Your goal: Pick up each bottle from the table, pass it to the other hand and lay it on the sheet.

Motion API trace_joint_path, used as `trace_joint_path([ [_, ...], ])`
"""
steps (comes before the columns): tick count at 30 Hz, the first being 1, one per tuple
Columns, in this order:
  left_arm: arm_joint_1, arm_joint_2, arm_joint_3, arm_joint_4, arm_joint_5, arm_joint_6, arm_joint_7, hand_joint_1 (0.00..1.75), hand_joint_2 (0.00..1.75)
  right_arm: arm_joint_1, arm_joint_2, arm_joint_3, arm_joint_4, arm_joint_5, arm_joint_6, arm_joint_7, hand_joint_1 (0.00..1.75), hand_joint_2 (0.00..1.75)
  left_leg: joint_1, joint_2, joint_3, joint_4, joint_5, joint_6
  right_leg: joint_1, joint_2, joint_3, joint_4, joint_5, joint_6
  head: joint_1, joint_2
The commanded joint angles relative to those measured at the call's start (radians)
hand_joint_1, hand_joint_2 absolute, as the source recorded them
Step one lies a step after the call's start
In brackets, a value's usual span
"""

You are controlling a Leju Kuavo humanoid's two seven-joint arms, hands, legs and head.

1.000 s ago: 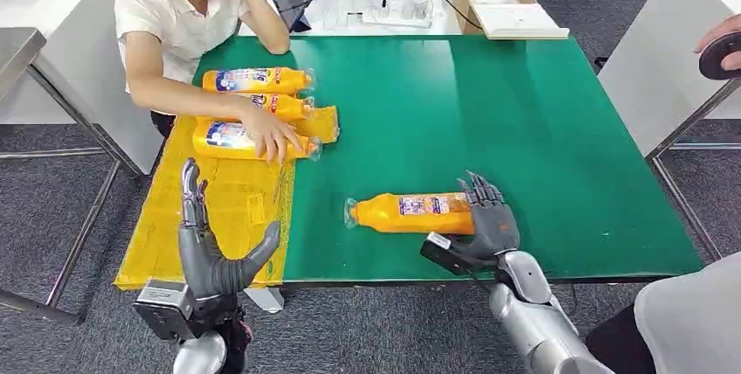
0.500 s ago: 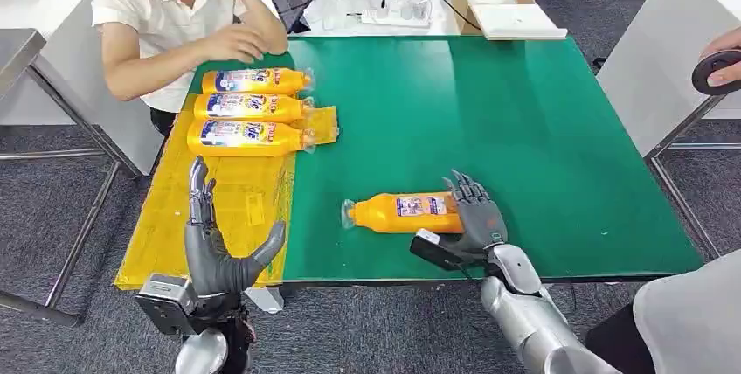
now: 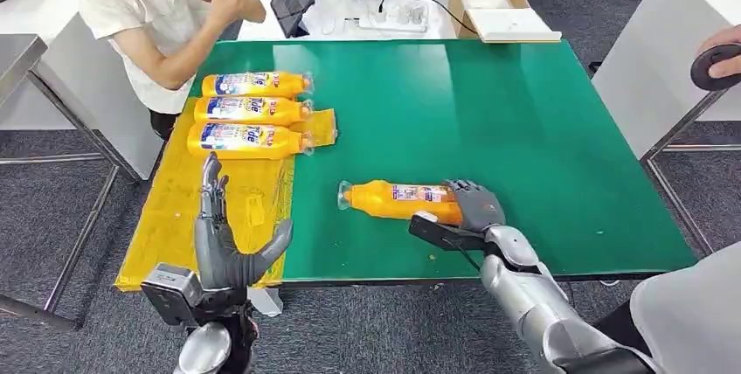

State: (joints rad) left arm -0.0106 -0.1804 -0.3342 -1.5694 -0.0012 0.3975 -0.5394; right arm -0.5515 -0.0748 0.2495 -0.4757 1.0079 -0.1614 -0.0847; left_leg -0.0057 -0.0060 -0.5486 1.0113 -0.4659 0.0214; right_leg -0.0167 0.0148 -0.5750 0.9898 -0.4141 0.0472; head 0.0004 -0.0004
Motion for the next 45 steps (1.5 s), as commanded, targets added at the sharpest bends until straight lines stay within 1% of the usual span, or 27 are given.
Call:
trace_joint_path([
  [1,-0.039,0.025,-0.018,0.067,0.006,-0.011,0.010,0.00,1.75,0.051,-0.010,0.030,0.115,-0.010,0.043,0.018,1.57,1.75,0.002,-0.005,0.000,-0.002,0.002,-0.002,0.002,-0.006,0.002,-0.003,0.001,-0.002,0.000,0.000],
  [3,-0.040,0.025,-0.018,0.069,0.009,-0.017,0.013,0.00,1.75,0.056,-0.012,0.027,0.116,-0.016,0.042,0.010,1.57,1.75,0.002,-0.005,0.000,-0.002,0.002,-0.001,0.002,-0.006,0.003,-0.003,0.001,-0.002,0.000,0.000],
  [6,-0.034,0.025,-0.013,0.064,0.023,-0.029,0.019,0.00,1.75,0.069,-0.004,0.008,0.089,-0.053,-0.001,-0.071,1.57,1.75,0.002,-0.006,-0.001,-0.002,0.003,-0.002,0.003,-0.007,0.002,-0.004,0.002,-0.002,0.000,0.000],
  [8,-0.017,0.017,0.003,0.058,0.100,-0.079,0.058,0.00,1.75,0.104,0.029,-0.047,0.005,-0.167,-0.050,-0.254,1.62,1.75,0.002,-0.004,0.000,-0.002,0.002,-0.002,0.002,-0.005,0.003,-0.004,0.001,-0.002,0.000,0.000],
  [9,-0.010,0.013,0.009,0.062,0.118,-0.087,0.070,0.00,1.75,0.122,0.043,-0.055,-0.035,-0.205,-0.048,-0.295,1.71,1.75,0.003,-0.005,-0.001,-0.003,0.003,-0.002,0.003,-0.007,0.002,-0.005,0.002,-0.003,0.000,0.000],
  [10,-0.004,0.007,0.009,0.071,0.129,-0.090,0.077,0.00,1.75,0.149,0.056,-0.052,-0.099,-0.241,-0.047,-0.315,1.64,1.75,0.002,-0.002,0.001,-0.003,0.002,-0.002,0.002,-0.004,0.003,-0.004,0.001,-0.002,0.000,0.000],
  [11,-0.001,0.003,0.009,0.078,0.139,-0.091,0.087,0.00,1.75,0.170,0.061,-0.044,-0.150,-0.257,-0.061,-0.327,1.69,1.75,0.001,-0.001,0.001,-0.002,0.000,-0.001,0.001,-0.001,0.003,-0.003,0.000,-0.002,0.000,0.000],
  [12,0.004,-0.005,0.008,0.092,0.158,-0.089,0.113,0.00,1.75,0.211,0.071,-0.026,-0.252,-0.295,-0.084,-0.346,1.68,1.75,0.002,0.000,0.000,-0.002,0.001,-0.002,0.002,-0.002,0.003,-0.003,0.001,-0.002,0.001,0.000],
  [13,0.009,-0.014,0.003,0.109,0.177,-0.081,0.136,0.00,1.75,0.262,0.089,-0.022,-0.370,-0.361,-0.104,-0.395,1.69,1.75,0.002,0.001,-0.001,-0.003,0.001,-0.003,0.002,-0.001,0.001,-0.004,0.001,-0.003,0.000,0.000],
  [15,0.010,-0.017,-0.016,0.125,0.193,-0.077,0.131,0.00,1.75,0.316,0.090,0.034,-0.505,-0.373,-0.119,-0.359,1.69,1.75,0.002,0.002,-0.002,-0.002,0.000,-0.003,0.002,0.000,-0.001,-0.003,0.001,-0.003,0.000,0.000],
  [16,0.020,-0.026,-0.017,0.104,0.241,-0.108,0.090,0.00,1.75,0.347,0.103,0.052,-0.595,-0.431,-0.131,-0.397,1.71,1.75,0.002,0.000,-0.003,-0.002,0.000,-0.003,0.002,-0.001,-0.001,-0.002,0.000,-0.003,0.000,0.000],
  [18,0.033,-0.026,-0.028,0.068,0.257,-0.102,0.078,0.00,1.75,0.381,0.113,0.082,-0.695,-0.488,-0.137,-0.395,1.68,1.75,0.002,-0.001,-0.008,0.000,0.000,-0.002,0.003,-0.001,-0.006,0.000,0.000,-0.003,0.000,0.000],
  [19,0.033,-0.022,-0.032,0.062,0.260,-0.103,0.081,0.00,1.75,0.386,0.112,0.089,-0.710,-0.500,-0.131,-0.397,1.71,1.75,0.002,-0.002,-0.011,0.000,0.000,-0.002,0.003,-0.001,-0.008,0.001,0.000,-0.002,0.000,0.000],
  [20,0.033,-0.018,-0.037,0.059,0.264,-0.105,0.087,0.00,1.75,0.390,0.109,0.098,-0.721,-0.515,-0.120,-0.400,1.68,1.75,0.003,-0.002,-0.012,0.000,0.000,-0.003,0.004,-0.002,-0.010,0.001,-0.001,-0.003,0.000,0.000],
  [21,0.031,-0.009,-0.047,0.061,0.278,-0.118,0.107,0.00,1.75,0.397,0.103,0.110,-0.733,-0.544,-0.100,-0.415,1.69,1.75,0.002,-0.002,-0.014,0.000,0.000,-0.002,0.002,-0.001,-0.012,0.001,-0.001,-0.001,-0.001,0.000],
  [23,0.030,-0.007,-0.048,0.065,0.278,-0.117,0.107,0.00,1.75,0.401,0.101,0.111,-0.732,-0.549,-0.100,-0.418,1.69,1.75,0.003,-0.003,-0.015,0.000,0.000,-0.002,0.003,-0.002,-0.012,0.000,-0.001,-0.001,-0.001,0.000],
  [24,0.028,-0.004,-0.053,0.073,0.284,-0.125,0.113,0.00,1.75,0.402,0.101,0.110,-0.727,-0.569,-0.095,-0.431,1.73,1.75,0.002,-0.003,-0.016,0.000,0.001,-0.002,0.002,-0.002,-0.013,0.000,0.000,-0.001,0.000,0.000],
  [26,0.031,0.009,-0.076,0.070,0.270,-0.136,0.118,0.00,1.75,0.410,0.102,0.116,-0.731,-0.595,-0.071,-0.443,1.71,1.75,0.002,-0.003,-0.016,-0.001,0.001,-0.002,0.002,-0.002,-0.013,0.000,0.000,-0.001,0.000,0.000],
  [28,0.040,0.029,-0.121,0.042,0.253,-0.175,0.106,0.00,1.75,0.407,0.099,0.149,-0.719,-0.584,-0.050,-0.441,1.71,1.75,0.001,-0.003,-0.017,0.000,0.001,-0.002,0.001,-0.002,-0.014,0.000,0.000,-0.001,0.000,0.000],
  [29,0.041,0.034,-0.131,0.034,0.246,-0.183,0.104,0.00,1.75,0.400,0.093,0.165,-0.705,-0.575,-0.035,-0.436,1.75,1.75,0.002,-0.003,-0.016,-0.001,0.001,-0.002,0.001,-0.003,-0.013,0.000,0.000,-0.002,0.000,0.000],
  [33,0.043,0.038,-0.142,0.024,0.240,-0.191,0.104,0.00,1.75,0.390,0.094,0.171,-0.679,-0.575,-0.028,-0.439,1.75,1.75,0.002,-0.002,-0.016,-0.001,0.001,-0.003,0.001,-0.002,-0.013,-0.001,0.000,-0.002,0.000,0.000],
  [37,0.031,0.062,-0.178,0.019,0.261,-0.269,0.100,0.00,1.75,0.378,0.114,0.220,-0.631,-0.572,0.013,-0.461,1.75,1.75,0.001,-0.003,-0.017,-0.001,0.001,-0.002,0.001,-0.002,-0.014,-0.001,0.000,-0.002,0.000,0.000],
  [38,0.027,0.072,-0.190,0.015,0.257,-0.288,0.091,0.00,1.75,0.370,0.115,0.234,-0.616,-0.572,0.020,-0.460,1.73,1.75,0.001,-0.002,-0.017,-0.001,0.001,-0.002,0.001,-0.001,-0.015,0.000,0.000,-0.001,0.000,0.000],
  [41,0.027,0.072,-0.190,0.015,0.257,-0.288,0.091,0.00,1.75,0.370,0.115,0.234,-0.616,-0.572,0.020,-0.460,1.73,1.75,0.002,-0.002,-0.016,-0.001,0.001,-0.003,0.002,-0.001,-0.014,-0.001,0.000,-0.002,0.000,0.000],
  [42,0.029,0.071,-0.191,0.014,0.257,-0.288,0.091,0.00,1.75,0.367,0.115,0.235,-0.612,-0.572,0.021,-0.460,1.69,1.75,0.001,-0.002,-0.017,-0.001,0.001,-0.002,0.001,-0.001,-0.015,0.000,0.000,-0.001,0.000,0.000],
  [43,0.025,0.083,-0.206,0.007,0.258,-0.325,0.075,0.00,1.75,0.354,0.110,0.250,-0.596,-0.567,0.038,-0.455,1.71,1.75,0.002,-0.002,-0.015,-0.002,0.001,-0.003,0.002,-0.002,-0.013,-0.002,0.000,-0.002,0.000,0.000],
  [45,0.027,0.090,-0.222,0.001,0.250,-0.365,0.066,0.00,1.75,0.338,0.111,0.265,-0.577,-0.563,0.051,-0.456,1.66,1.75,0.001,-0.003,-0.017,-0.001,0.001,-0.002,0.001,-0.002,-0.015,0.000,0.000,-0.001,0.000,0.000],
])
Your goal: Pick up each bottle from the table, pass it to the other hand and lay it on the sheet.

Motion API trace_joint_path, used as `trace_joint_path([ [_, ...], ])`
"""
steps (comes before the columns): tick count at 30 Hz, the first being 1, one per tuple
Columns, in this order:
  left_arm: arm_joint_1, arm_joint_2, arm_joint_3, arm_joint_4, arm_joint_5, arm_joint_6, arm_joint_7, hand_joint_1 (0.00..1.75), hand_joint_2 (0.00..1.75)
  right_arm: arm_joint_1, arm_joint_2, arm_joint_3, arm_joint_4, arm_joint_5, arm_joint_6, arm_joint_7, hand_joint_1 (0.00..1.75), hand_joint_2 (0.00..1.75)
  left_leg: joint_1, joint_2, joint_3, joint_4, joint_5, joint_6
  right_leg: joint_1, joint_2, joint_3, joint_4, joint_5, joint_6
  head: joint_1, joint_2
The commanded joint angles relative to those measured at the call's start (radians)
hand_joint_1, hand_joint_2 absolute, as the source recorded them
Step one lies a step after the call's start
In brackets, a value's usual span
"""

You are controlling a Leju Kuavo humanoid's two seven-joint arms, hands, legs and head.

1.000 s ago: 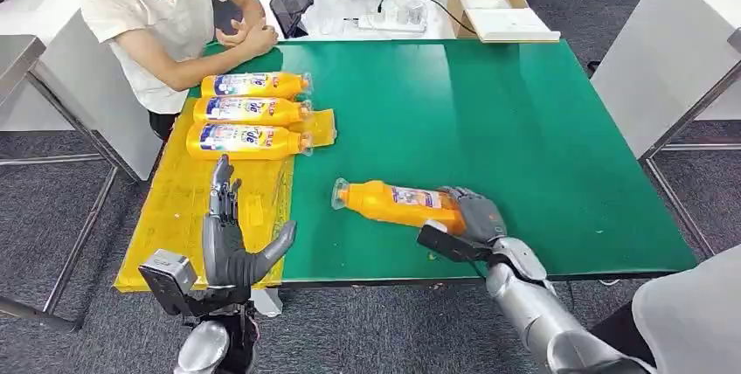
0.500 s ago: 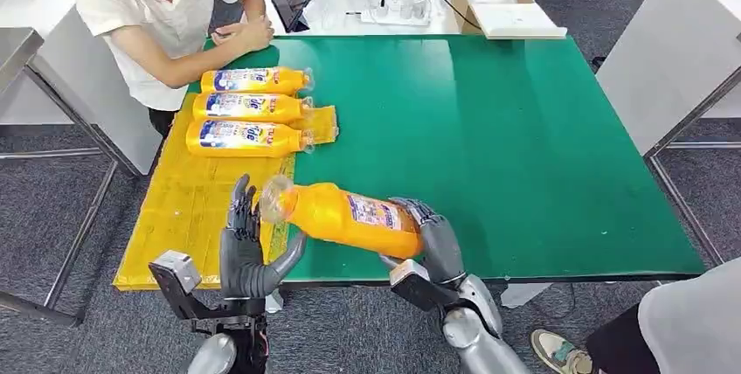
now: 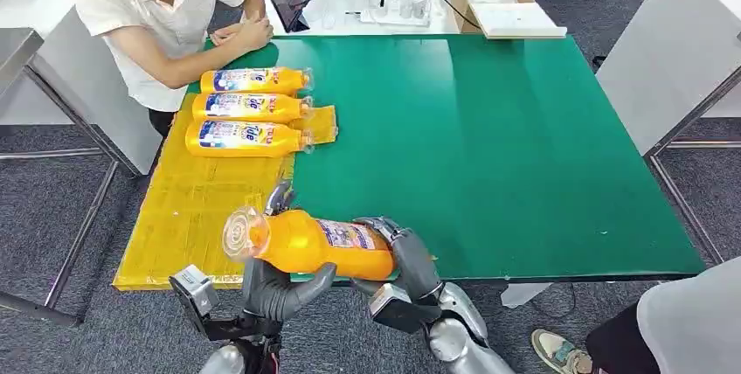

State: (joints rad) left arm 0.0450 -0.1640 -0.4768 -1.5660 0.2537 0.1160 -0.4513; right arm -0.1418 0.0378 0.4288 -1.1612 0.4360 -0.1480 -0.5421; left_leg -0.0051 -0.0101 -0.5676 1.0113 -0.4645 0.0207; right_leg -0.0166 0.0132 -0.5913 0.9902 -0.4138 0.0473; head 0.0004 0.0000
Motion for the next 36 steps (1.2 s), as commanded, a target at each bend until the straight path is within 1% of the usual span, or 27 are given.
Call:
trace_joint_path([
  [1,-0.029,0.075,-0.082,-0.003,-0.006,-0.087,-0.022,0.00,1.75,-0.073,0.000,0.089,0.108,0.009,0.040,0.001,1.66,1.75,0.001,0.002,0.003,-0.001,0.000,-0.002,0.001,0.000,0.003,-0.002,0.000,-0.002,0.000,0.000],
  [3,-0.029,0.075,-0.082,-0.003,-0.006,-0.087,-0.022,0.00,1.75,-0.073,0.000,0.089,0.108,0.009,0.040,0.001,1.66,1.75,0.001,0.004,0.003,-0.001,-0.001,-0.002,0.001,0.002,0.002,-0.001,0.000,-0.002,0.000,0.000],
  [4,-0.028,0.074,-0.084,0.002,-0.007,-0.093,-0.021,0.00,1.75,-0.072,0.002,0.091,0.101,0.010,0.040,0.002,1.62,1.75,0.001,0.003,0.002,-0.001,0.000,-0.001,0.001,0.001,0.002,-0.001,0.000,-0.002,0.000,0.000],
  [6,-0.031,0.066,-0.075,0.020,0.007,-0.112,-0.005,0.00,1.75,-0.072,-0.003,0.101,0.091,0.025,0.034,0.009,1.69,1.75,0.000,0.001,0.002,-0.001,0.000,-0.001,0.001,0.000,0.002,-0.001,0.000,-0.002,0.000,0.000],
  [7,-0.030,0.064,-0.073,0.026,0.012,-0.116,0.002,0.00,1.75,-0.070,-0.003,0.102,0.088,0.025,0.036,0.009,1.69,1.75,0.001,0.002,0.002,-0.001,0.000,-0.002,0.001,0.000,0.003,-0.001,0.000,-0.002,0.000,0.000],
  [10,-0.042,0.053,-0.060,0.072,0.045,-0.141,0.049,0.00,1.75,-0.063,0.001,0.109,0.080,0.031,0.035,0.013,1.71,1.75,0.001,0.002,0.003,-0.001,0.000,-0.002,0.001,0.000,0.003,-0.001,0.000,-0.002,0.000,0.000],
  [12,-0.050,0.049,-0.056,0.095,0.067,-0.162,0.067,0.00,1.75,-0.061,0.004,0.121,0.088,0.042,0.027,0.017,1.64,1.75,0.000,0.001,0.002,-0.001,0.000,-0.001,0.000,-0.001,0.002,-0.001,0.000,-0.001,0.000,0.000],
  [13,-0.051,0.049,-0.057,0.100,0.066,-0.163,0.071,0.00,1.75,-0.060,0.006,0.123,0.089,0.045,0.025,0.017,1.68,1.75,0.001,0.001,0.003,-0.002,0.000,-0.002,0.001,-0.001,0.004,-0.002,0.000,-0.002,0.000,0.000],
  [14,-0.061,0.047,-0.056,0.122,0.060,-0.157,0.096,0.00,1.75,-0.062,0.013,0.129,0.097,0.047,0.024,0.014,1.69,1.75,0.000,0.001,0.002,-0.001,0.000,-0.001,0.000,0.000,0.002,-0.001,0.000,-0.002,0.000,0.000],
  [15,-0.070,0.042,-0.054,0.147,0.060,-0.145,0.126,0.02,1.75,-0.061,0.018,0.135,0.099,0.047,0.022,0.010,1.66,1.75,0.001,0.002,0.004,-0.002,0.000,-0.002,0.001,0.000,0.004,-0.002,0.000,-0.002,0.000,0.000],
  [16,-0.077,0.038,-0.052,0.164,0.069,-0.148,0.145,1.55,1.75,-0.062,0.021,0.141,0.101,0.049,0.020,0.007,1.66,1.75,0.000,0.002,0.003,-0.001,0.000,-0.001,0.001,0.000,0.003,-0.002,0.000,-0.002,0.000,0.000],
  [17,-0.088,0.035,-0.053,0.195,0.075,-0.149,0.158,1.75,1.75,-0.064,0.026,0.152,0.101,0.052,0.021,0.005,1.66,1.75,0.001,0.002,0.004,-0.002,0.000,-0.002,0.001,0.000,0.004,-0.002,0.000,-0.002,0.000,0.000],
  [20,-0.111,0.028,-0.062,0.251,0.004,-0.088,0.143,1.75,1.75,-0.065,0.031,0.174,0.094,0.056,0.016,0.006,1.69,1.75,0.001,0.001,0.003,-0.002,0.000,-0.002,0.001,-0.001,0.003,-0.002,0.000,-0.002,0.000,0.000],
  [23,-0.118,0.025,-0.067,0.267,-0.008,-0.077,0.146,1.75,1.75,-0.062,0.029,0.179,0.086,0.068,0.000,0.013,1.68,1.75,0.000,0.002,0.003,-0.002,0.000,-0.001,0.001,0.000,0.003,-0.002,0.000,-0.002,0.000,0.000],
  [24,-0.117,0.024,-0.066,0.269,-0.010,-0.074,0.146,1.75,1.75,-0.061,0.026,0.182,0.083,0.083,-0.022,0.021,1.69,1.75,0.000,0.002,0.002,-0.001,0.000,-0.001,0.000,0.000,0.002,-0.001,0.000,-0.001,0.000,0.000],
  [25,-0.116,0.022,-0.064,0.268,-0.007,-0.075,0.148,1.75,1.75,-0.060,0.026,0.184,0.083,0.094,-0.042,0.025,1.66,1.75,0.000,0.002,0.003,-0.002,0.000,-0.001,0.001,0.000,0.003,-0.001,0.000,-0.002,0.000,0.000],
  [26,-0.115,0.020,-0.059,0.266,0.007,-0.081,0.157,1.75,1.75,-0.060,0.028,0.185,0.090,0.093,-0.052,0.025,1.69,1.75,0.000,0.002,0.002,-0.001,0.000,-0.001,0.000,0.000,0.002,-0.001,0.000,-0.001,0.000,0.000],
  [28,-0.115,0.020,-0.058,0.266,0.018,-0.089,0.163,1.75,1.75,-0.060,0.030,0.184,0.094,0.088,-0.051,0.024,1.69,1.75,0.000,0.002,0.002,-0.001,0.000,-0.001,0.000,0.000,0.002,-0.001,0.000,-0.002,0.000,0.000],
  [29,-0.117,0.021,-0.059,0.264,0.050,-0.115,0.172,1.75,1.75,-0.062,0.034,0.189,0.107,0.075,-0.044,0.011,1.61,1.75,0.001,0.002,0.003,-0.001,-0.001,-0.002,0.001,0.001,0.003,-0.002,0.000,-0.002,0.000,0.000],
  [30,-0.119,0.024,-0.062,0.262,0.053,-0.119,0.171,1.75,1.75,-0.063,0.037,0.192,0.115,0.070,-0.041,0.004,1.55,1.75,0.001,0.003,0.004,-0.002,-0.001,-0.002,0.002,0.000,0.004,-0.002,0.000,-0.003,0.000,0.000],
  [31,-0.119,0.025,-0.064,0.257,0.054,-0.120,0.169,1.75,1.75,-0.063,0.039,0.194,0.121,0.064,-0.039,0.000,1.13,1.75,0.001,0.003,0.003,-0.002,-0.001,-0.002,0.001,0.001,0.003,-0.001,0.000,-0.002,0.000,0.000],
  [32,-0.117,0.024,-0.060,0.251,0.060,-0.120,0.164,1.75,1.75,-0.063,0.042,0.197,0.126,0.062,-0.040,-0.002,0.14,1.75,0.001,0.003,0.003,-0.001,-0.001,-0.002,0.002,0.000,0.003,-0.001,0.000,-0.003,0.000,0.000],
  [33,-0.116,0.024,-0.058,0.245,0.062,-0.118,0.161,1.75,1.75,-0.061,0.046,0.196,0.128,0.057,-0.042,-0.004,0.00,1.75,0.001,0.002,0.003,-0.001,-0.001,-0.002,0.001,0.000,0.003,-0.001,0.000,-0.002,0.000,0.000],
  [36,-0.117,0.026,-0.056,0.243,0.062,-0.118,0.161,1.75,1.75,-0.059,0.048,0.197,0.129,0.056,-0.043,-0.005,0.00,1.75,0.000,0.002,0.002,-0.001,0.000,-0.001,0.001,0.000,0.002,-0.001,0.000,-0.002,0.000,0.000],
])
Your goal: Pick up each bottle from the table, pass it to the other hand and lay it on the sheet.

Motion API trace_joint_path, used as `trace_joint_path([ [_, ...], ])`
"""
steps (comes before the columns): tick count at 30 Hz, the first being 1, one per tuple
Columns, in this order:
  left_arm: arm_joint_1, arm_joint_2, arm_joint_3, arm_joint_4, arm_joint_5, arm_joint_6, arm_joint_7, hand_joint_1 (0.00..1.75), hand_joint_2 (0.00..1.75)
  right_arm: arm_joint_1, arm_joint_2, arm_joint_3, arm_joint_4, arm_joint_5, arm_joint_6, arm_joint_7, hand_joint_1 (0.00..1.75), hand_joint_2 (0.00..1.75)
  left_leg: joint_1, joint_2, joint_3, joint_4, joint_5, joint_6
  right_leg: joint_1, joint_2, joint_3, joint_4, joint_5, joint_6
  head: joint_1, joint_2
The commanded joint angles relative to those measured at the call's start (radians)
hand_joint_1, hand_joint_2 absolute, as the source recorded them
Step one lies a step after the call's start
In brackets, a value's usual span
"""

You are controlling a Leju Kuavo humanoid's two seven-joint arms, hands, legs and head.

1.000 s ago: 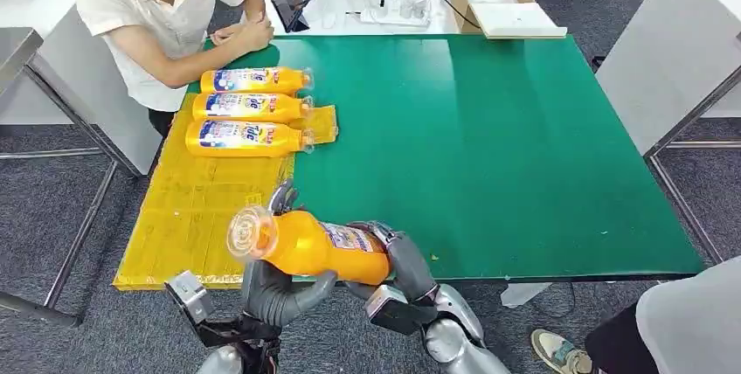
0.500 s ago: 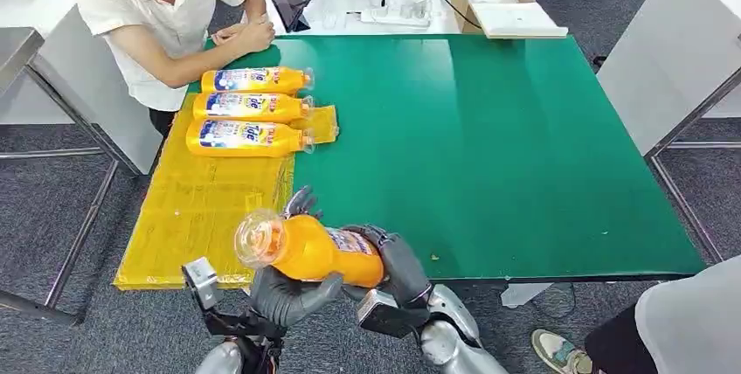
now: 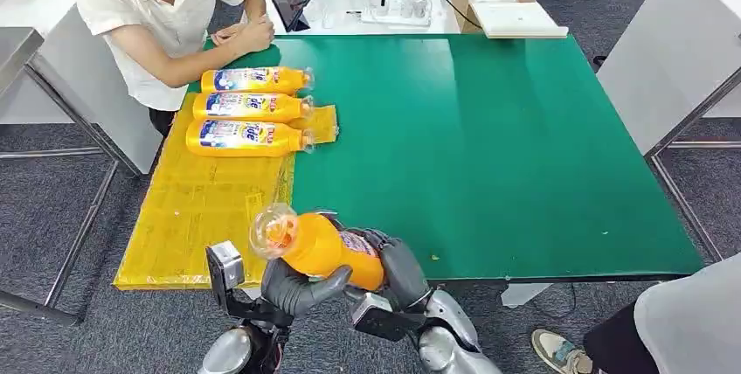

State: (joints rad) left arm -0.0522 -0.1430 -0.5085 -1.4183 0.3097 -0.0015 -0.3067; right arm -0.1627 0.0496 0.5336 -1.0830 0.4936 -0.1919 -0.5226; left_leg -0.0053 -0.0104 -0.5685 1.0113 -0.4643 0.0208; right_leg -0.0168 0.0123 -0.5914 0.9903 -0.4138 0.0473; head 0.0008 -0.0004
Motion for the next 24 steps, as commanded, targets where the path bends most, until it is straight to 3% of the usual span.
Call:
trace_joint_path([
  [1,-0.020,0.005,-0.025,0.096,0.006,-0.001,0.017,1.75,1.75,-0.038,0.036,0.092,0.050,-0.001,0.001,-0.024,0.00,1.75,0.001,0.003,0.003,-0.001,-0.001,-0.002,0.002,0.001,0.002,-0.001,0.000,-0.002,0.000,0.000],
  [2,-0.015,0.002,-0.014,0.089,0.010,0.010,0.010,1.75,1.75,-0.035,0.036,0.095,0.048,-0.003,0.000,-0.028,0.00,1.75,0.000,0.001,0.001,-0.001,0.000,-0.001,0.000,0.000,0.000,0.000,0.000,-0.001,-0.001,0.000],
  [3,-0.014,-0.001,-0.007,0.088,0.010,0.021,0.005,1.75,1.75,-0.033,0.035,0.098,0.045,-0.002,-0.003,-0.034,0.00,0.00,0.002,0.001,0.003,-0.001,0.000,-0.002,0.002,0.000,0.003,-0.002,0.000,-0.002,0.000,0.000],
  [7,-0.022,-0.012,0.035,0.087,0.015,0.061,0.001,1.75,1.75,-0.014,0.038,0.114,0.023,0.018,-0.043,-0.066,0.00,0.00,0.001,0.002,0.002,-0.001,-0.001,-0.002,0.002,0.000,0.002,-0.001,0.000,-0.002,0.000,0.000],
  [10,-0.050,-0.033,0.133,0.132,0.078,0.138,0.017,1.75,1.75,0.005,0.032,0.159,-0.036,0.033,-0.070,-0.112,0.00,0.00,0.001,0.001,0.001,0.000,0.000,-0.001,0.001,0.000,0.001,-0.001,0.000,-0.001,0.000,0.000],
  [13,-0.098,-0.010,0.203,0.165,0.070,0.185,-0.016,1.75,1.75,0.007,0.020,0.218,-0.063,0.141,-0.175,-0.103,0.00,0.00,0.001,0.001,0.002,-0.001,0.000,-0.002,0.002,0.000,0.002,-0.001,0.000,-0.002,0.000,0.000],
  [16,-0.119,0.000,0.251,0.184,0.094,0.094,-0.014,1.75,1.75,0.005,-0.006,0.288,-0.140,0.138,-0.193,-0.158,0.00,0.00,0.002,0.001,0.003,-0.001,0.000,-0.003,0.002,-0.001,0.002,-0.001,0.000,-0.003,0.000,0.000],
  [20,-0.141,-0.005,0.325,0.227,0.283,-0.181,0.049,1.75,1.75,-0.007,-0.036,0.348,-0.261,0.129,-0.164,-0.152,0.00,0.00,0.003,0.001,0.001,0.000,0.000,-0.003,0.004,-0.002,0.000,0.000,0.000,-0.003,-0.001,0.000],
  [23,-0.145,-0.014,0.371,0.264,0.397,-0.264,0.100,1.75,1.75,-0.017,-0.025,0.330,-0.204,0.126,-0.166,-0.149,0.00,0.00,0.003,0.002,0.003,-0.001,0.001,-0.002,0.004,0.000,0.002,-0.002,0.000,-0.002,0.000,0.000],
  [24,-0.158,-0.001,0.363,0.276,0.302,-0.192,0.037,1.75,1.75,-0.016,-0.013,0.318,-0.174,0.115,-0.167,-0.166,0.00,0.00,0.004,0.003,0.004,-0.001,0.001,-0.002,0.004,0.000,0.003,-0.002,0.000,-0.002,-0.001,0.000],
])
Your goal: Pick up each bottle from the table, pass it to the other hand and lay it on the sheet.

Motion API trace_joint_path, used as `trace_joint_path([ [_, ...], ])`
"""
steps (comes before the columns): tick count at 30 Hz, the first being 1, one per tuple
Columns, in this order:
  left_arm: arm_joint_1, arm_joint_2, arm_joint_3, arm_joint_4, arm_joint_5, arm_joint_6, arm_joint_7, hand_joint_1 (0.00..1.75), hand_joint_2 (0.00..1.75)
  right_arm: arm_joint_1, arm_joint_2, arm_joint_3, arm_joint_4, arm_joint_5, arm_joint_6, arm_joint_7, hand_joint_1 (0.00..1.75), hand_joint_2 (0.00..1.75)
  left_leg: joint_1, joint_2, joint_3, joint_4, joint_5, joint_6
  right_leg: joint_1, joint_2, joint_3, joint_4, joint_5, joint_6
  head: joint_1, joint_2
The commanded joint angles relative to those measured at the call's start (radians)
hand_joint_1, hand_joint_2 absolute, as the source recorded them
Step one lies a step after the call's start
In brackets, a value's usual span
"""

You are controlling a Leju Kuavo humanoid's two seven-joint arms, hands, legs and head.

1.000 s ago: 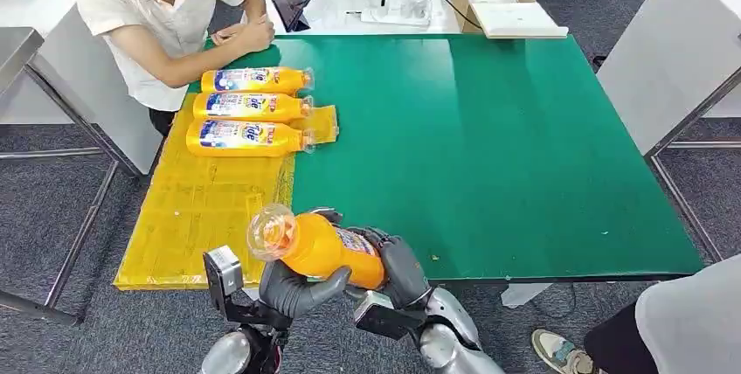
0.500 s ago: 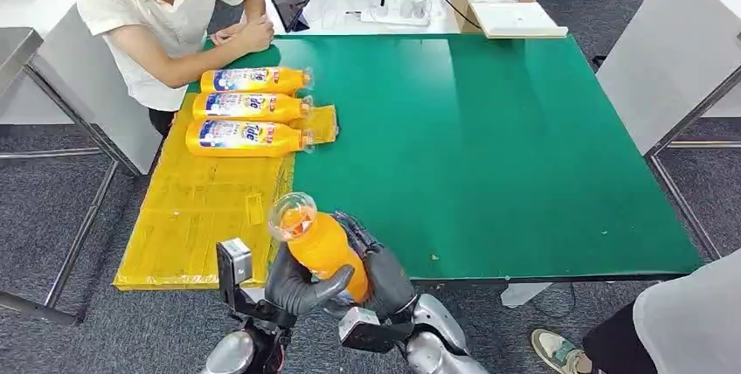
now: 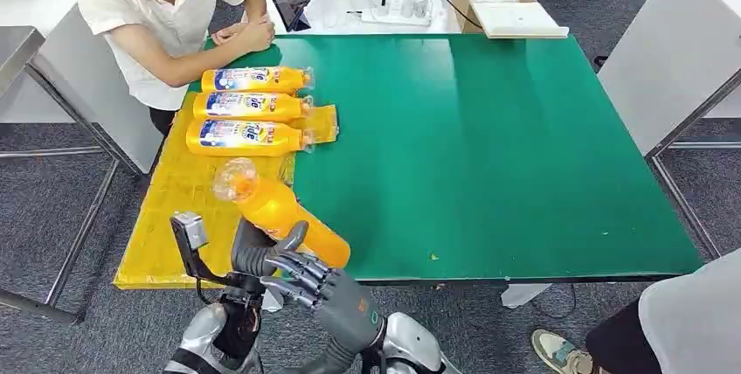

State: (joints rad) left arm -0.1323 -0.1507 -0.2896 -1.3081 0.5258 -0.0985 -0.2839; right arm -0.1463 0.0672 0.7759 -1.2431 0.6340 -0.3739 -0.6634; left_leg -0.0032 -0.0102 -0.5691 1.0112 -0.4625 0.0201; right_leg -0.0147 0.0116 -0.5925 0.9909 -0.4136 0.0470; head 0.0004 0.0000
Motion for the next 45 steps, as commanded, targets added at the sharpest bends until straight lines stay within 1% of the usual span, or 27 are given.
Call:
trace_joint_path([
  [1,-0.087,0.010,0.141,0.178,0.037,-0.054,-0.004,1.75,1.75,-0.030,-0.029,0.071,-0.003,-0.027,0.011,-0.033,0.00,0.00,0.000,0.002,0.003,-0.001,0.000,-0.001,0.000,0.000,0.003,-0.002,0.000,-0.001,0.000,0.000],
  [2,-0.104,0.023,0.122,0.190,-0.065,0.031,-0.040,1.75,1.75,-0.023,-0.027,0.064,0.005,-0.030,0.005,-0.035,0.00,0.00,0.001,0.002,0.004,-0.001,0.000,-0.001,0.001,-0.001,0.004,-0.002,0.000,-0.002,0.000,0.000],
  [3,-0.121,0.039,0.085,0.199,-0.214,0.157,-0.084,1.75,1.75,-0.019,-0.028,0.062,0.007,-0.031,0.007,-0.035,0.00,0.00,0.000,0.000,0.002,-0.001,0.000,-0.001,0.000,-0.001,0.002,-0.001,0.000,-0.001,0.000,0.000],
  [4,-0.130,0.037,0.082,0.205,-0.255,0.189,-0.089,1.75,1.75,-0.016,-0.029,0.059,0.007,-0.031,0.007,-0.035,0.00,0.00,0.001,-0.001,0.002,-0.001,0.000,-0.002,0.001,-0.003,0.004,-0.002,0.000,-0.002,0.000,0.000],
  [6,-0.133,0.036,0.085,0.205,-0.257,0.189,-0.088,1.75,1.75,-0.014,-0.030,0.059,0.006,-0.031,0.006,-0.035,0.00,0.00,0.000,-0.003,0.003,-0.002,0.001,-0.002,0.001,-0.004,0.004,-0.002,0.000,-0.002,0.000,0.000],
  [7,-0.133,0.036,0.085,0.205,-0.257,0.189,-0.088,1.75,1.75,-0.014,-0.030,0.059,0.006,-0.031,0.006,-0.035,0.00,0.00,0.000,-0.002,0.002,-0.001,0.000,-0.002,0.001,-0.003,0.003,-0.002,0.000,-0.002,0.000,0.000],
  [8,-0.138,0.045,0.066,0.208,-0.315,0.229,-0.093,1.75,1.75,-0.015,-0.031,0.058,0.003,-0.030,0.006,-0.035,0.00,0.00,-0.001,-0.001,0.002,-0.001,0.000,-0.001,-0.001,-0.002,0.002,-0.001,0.000,-0.001,0.000,0.000],
  [9,-0.145,0.054,0.035,0.209,-0.423,0.295,-0.105,1.75,1.75,-0.014,-0.031,0.056,0.002,-0.030,0.008,-0.035,0.00,0.00,0.000,-0.001,0.003,-0.001,0.000,-0.002,0.000,-0.002,0.004,-0.002,-0.001,-0.002,0.000,0.000],
  [10,-0.160,0.062,0.007,0.222,-0.538,0.380,-0.095,1.75,1.75,-0.016,-0.029,0.053,0.005,-0.031,0.010,-0.035,0.00,0.00,-0.001,-0.001,0.002,-0.001,0.000,-0.001,0.000,-0.002,0.002,-0.001,0.000,-0.001,0.000,0.000],
  [11,-0.180,0.074,-0.017,0.248,-0.670,0.461,-0.080,1.75,1.75,-0.017,-0.027,0.050,0.008,-0.030,0.015,-0.035,0.00,0.00,0.000,-0.001,0.003,-0.002,0.000,-0.002,0.001,-0.003,0.004,-0.002,0.000,-0.002,0.000,0.000],
  [12,-0.198,0.071,-0.017,0.270,-0.735,0.482,-0.062,1.75,1.75,-0.019,-0.026,0.049,0.009,-0.028,0.019,-0.035,0.00,0.00,0.000,-0.002,0.003,-0.001,0.000,-0.001,0.000,-0.003,0.004,-0.002,-0.001,-0.002,0.000,0.000],
  [13,-0.232,0.079,-0.022,0.322,-0.859,0.535,-0.040,1.75,1.75,-0.020,-0.024,0.048,0.007,-0.026,0.024,-0.035,0.00,0.00,-0.001,-0.002,0.002,-0.001,0.000,-0.001,0.000,-0.003,0.002,-0.001,-0.001,-0.001,0.000,0.000],
  [16,-0.255,0.070,0.004,0.352,-0.896,0.532,-0.036,1.75,1.75,-0.021,-0.021,0.047,0.003,-0.026,0.028,-0.035,0.00,0.00,0.000,-0.003,0.002,-0.001,0.001,-0.002,0.001,-0.004,0.003,-0.002,0.000,-0.002,0.000,0.000],
  [20,-0.253,0.068,0.004,0.353,-0.898,0.531,-0.037,1.75,1.75,-0.020,-0.021,0.047,0.003,-0.026,0.029,-0.035,0.00,0.00,0.000,0.001,0.003,-0.001,0.000,-0.002,0.001,-0.001,0.003,-0.002,0.000,-0.002,0.000,0.000],
  [23,-0.249,0.067,0.005,0.351,-0.901,0.530,-0.039,1.75,1.75,-0.019,-0.022,0.047,0.003,-0.026,0.030,-0.035,0.00,0.00,0.000,-0.001,0.003,-0.001,0.000,-0.001,0.000,-0.003,0.003,-0.002,0.000,-0.002,0.000,0.000],
  [28,-0.249,0.067,0.005,0.351,-0.901,0.530,-0.039,1.75,1.75,-0.019,-0.022,0.047,0.003,-0.026,0.030,-0.035,0.00,0.00,-0.001,0.000,0.002,-0.001,0.000,-0.001,0.000,-0.001,0.002,-0.001,0.000,-0.001,0.000,0.000],
  [29,-0.249,0.067,0.005,0.351,-0.901,0.530,-0.039,1.75,1.75,-0.019,-0.022,0.047,0.003,-0.026,0.030,-0.035,0.00,0.00,0.001,0.000,0.004,-0.001,0.000,-0.002,0.001,-0.002,0.004,-0.002,0.000,-0.003,0.000,0.000],
  [30,-0.283,0.086,-0.034,0.401,-1.102,0.664,0.031,1.75,1.75,-0.024,-0.024,0.056,-0.005,-0.027,0.018,-0.035,0.00,0.00,0.001,0.000,0.005,-0.002,0.000,-0.002,0.002,-0.003,0.006,-0.002,0.000,-0.003,0.000,0.000],
  [31,-0.326,0.090,-0.032,0.460,-1.206,0.701,0.069,1.75,1.75,-0.026,-0.021,0.056,-0.009,-0.029,0.018,-0.035,0.00,0.00,0.001,0.000,0.004,-0.001,0.000,-0.002,0.002,-0.003,0.006,-0.003,0.000,-0.003,0.000,0.000],
  [32,-0.352,0.093,-0.033,0.498,-1.280,0.728,0.091,1.75,1.75,-0.027,-0.018,0.055,-0.011,-0.027,0.019,-0.035,0.00,0.00,0.000,-0.001,0.001,0.000,0.000,-0.001,0.000,-0.002,0.002,-0.001,0.000,-0.001,0.000,0.000],
  [33,-0.370,0.092,-0.028,0.523,-1.319,0.731,0.104,1.75,1.75,-0.028,-0.016,0.055,-0.013,-0.027,0.022,-0.035,0.00,0.00,0.001,-0.001,0.002,-0.001,0.001,-0.002,0.001,-0.003,0.004,-0.001,0.000,-0.003,0.000,0.000],
  [34,-0.395,0.086,-0.012,0.559,-1.370,0.723,0.119,1.75,1.75,-0.030,-0.015,0.056,-0.018,-0.028,0.027,-0.035,0.00,0.00,0.000,-0.002,0.000,0.000,0.001,-0.001,0.000,-0.003,0.001,0.000,0.000,-0.002,0.000,0.000],
  [36,-0.421,0.084,0.000,0.592,-1.423,0.718,0.138,1.75,1.75,-0.033,-0.014,0.058,-0.020,-0.036,0.031,-0.035,0.00,0.00,0.000,-0.002,0.001,0.000,0.001,-0.001,0.000,-0.003,0.001,0.000,0.000,-0.002,0.000,0.000],
  [37,-0.454,0.086,-0.003,0.635,-1.500,0.723,0.189,1.75,1.75,-0.037,-0.012,0.055,-0.014,-0.036,0.036,-0.035,0.00,0.00,0.001,-0.002,0.001,0.001,0.001,-0.002,0.002,-0.005,0.002,0.000,0.000,-0.003,0.000,0.000],
  [39,-0.501,0.092,-0.008,0.697,-1.574,0.704,0.250,1.75,1.75,-0.042,-0.006,0.049,-0.001,-0.038,0.043,-0.035,0.00,0.00,0.000,-0.001,0.001,0.000,0.001,-0.001,0.001,-0.003,0.001,0.000,0.001,-0.002,0.000,0.000],
  [41,-0.568,0.094,-0.008,0.792,-1.619,0.633,0.294,1.75,1.75,-0.052,-0.004,0.054,0.009,-0.054,0.051,-0.035,0.00,0.00,0.001,-0.002,0.000,0.001,0.002,-0.001,0.001,-0.003,0.001,0.000,0.001,-0.002,0.000,0.000],
  [45,-0.597,0.085,-0.003,0.859,-1.623,0.561,0.292,1.75,1.75,-0.049,-0.002,0.054,0.013,-0.062,0.053,-0.035,0.00,0.00,0.001,-0.001,0.001,0.001,0.001,-0.002,0.002,-0.002,0.002,0.000,0.001,-0.002,0.000,0.000],
])
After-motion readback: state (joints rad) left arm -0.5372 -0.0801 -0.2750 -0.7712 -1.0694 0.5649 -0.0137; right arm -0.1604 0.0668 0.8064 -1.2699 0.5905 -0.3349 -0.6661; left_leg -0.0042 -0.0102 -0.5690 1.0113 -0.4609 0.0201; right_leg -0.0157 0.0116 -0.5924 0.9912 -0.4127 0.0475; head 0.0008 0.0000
